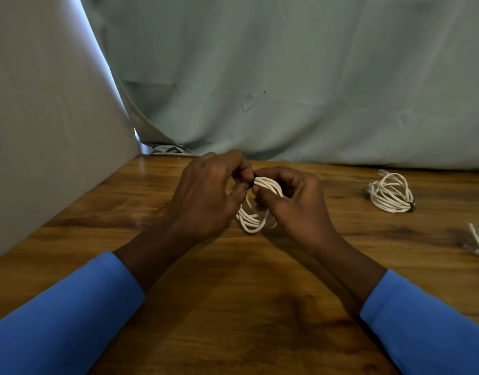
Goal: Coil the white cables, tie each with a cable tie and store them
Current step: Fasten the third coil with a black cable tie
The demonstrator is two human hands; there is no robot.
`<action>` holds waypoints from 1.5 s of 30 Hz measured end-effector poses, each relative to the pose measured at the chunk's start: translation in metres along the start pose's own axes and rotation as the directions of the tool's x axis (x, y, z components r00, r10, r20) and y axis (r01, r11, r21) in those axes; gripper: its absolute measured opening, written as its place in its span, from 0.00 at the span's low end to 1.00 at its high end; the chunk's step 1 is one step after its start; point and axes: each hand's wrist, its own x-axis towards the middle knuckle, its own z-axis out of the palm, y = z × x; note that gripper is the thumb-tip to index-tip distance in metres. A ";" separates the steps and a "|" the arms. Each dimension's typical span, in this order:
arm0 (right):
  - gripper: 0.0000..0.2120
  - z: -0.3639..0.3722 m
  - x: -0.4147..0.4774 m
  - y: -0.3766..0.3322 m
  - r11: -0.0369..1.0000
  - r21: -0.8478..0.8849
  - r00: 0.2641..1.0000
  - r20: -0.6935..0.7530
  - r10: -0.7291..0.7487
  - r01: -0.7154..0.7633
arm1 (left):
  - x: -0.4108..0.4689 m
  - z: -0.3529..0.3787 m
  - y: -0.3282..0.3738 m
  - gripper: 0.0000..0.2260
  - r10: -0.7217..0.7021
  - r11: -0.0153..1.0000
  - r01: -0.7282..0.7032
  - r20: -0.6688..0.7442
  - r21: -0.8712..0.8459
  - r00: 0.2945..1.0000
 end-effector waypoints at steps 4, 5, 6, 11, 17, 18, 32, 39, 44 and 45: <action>0.09 -0.002 0.003 0.003 0.988 0.151 0.999 0.014 0.042 -0.044 | -0.004 0.008 -0.009 0.08 0.019 0.994 -0.023 -0.042 -0.106 0.999; 0.10 -0.002 0.003 0.003 0.981 0.190 0.999 0.013 0.049 -0.051 | -0.005 0.011 -0.010 0.09 0.021 0.993 -0.027 -0.051 -0.113 0.998; 0.10 -0.002 0.003 0.002 0.974 0.222 0.999 0.005 0.052 -0.052 | -0.006 0.013 -0.011 0.09 0.017 0.993 -0.024 -0.057 -0.120 0.998; 0.12 -0.004 0.006 0.000 0.942 0.331 0.998 0.008 0.054 -0.054 | -0.005 0.016 -0.011 0.14 -0.104 0.967 0.079 -0.095 -0.241 0.990; 0.12 -0.005 0.004 0.004 0.964 0.263 0.999 0.037 0.024 -0.033 | -0.004 0.016 -0.016 0.08 -0.230 0.824 0.225 0.057 -0.520 0.972; 0.13 -0.005 0.003 0.005 0.972 0.234 0.999 0.042 0.012 -0.021 | -0.003 0.017 -0.017 0.07 -0.249 0.794 0.252 0.082 -0.554 0.965; 0.09 -0.005 -0.004 -0.008 0.996 0.045 0.993 0.090 -0.075 0.072 | -0.005 0.020 -0.017 0.01 -0.271 0.654 0.298 0.153 -0.696 0.950; 0.08 -0.005 -0.006 -0.013 0.994 -0.056 0.993 0.070 -0.090 0.094 | -0.002 0.011 -0.021 0.11 -0.169 0.760 0.232 0.161 -0.606 0.972; 0.07 -0.005 -0.008 -0.013 0.988 -0.066 0.990 0.014 -0.139 0.140 | 0.000 0.009 -0.015 0.09 -0.161 0.743 0.218 0.147 -0.633 0.976; 0.07 -0.005 -0.008 -0.013 0.990 -0.054 0.991 0.003 -0.132 0.132 | 0.001 0.009 -0.014 0.08 -0.153 0.740 0.212 0.147 -0.639 0.977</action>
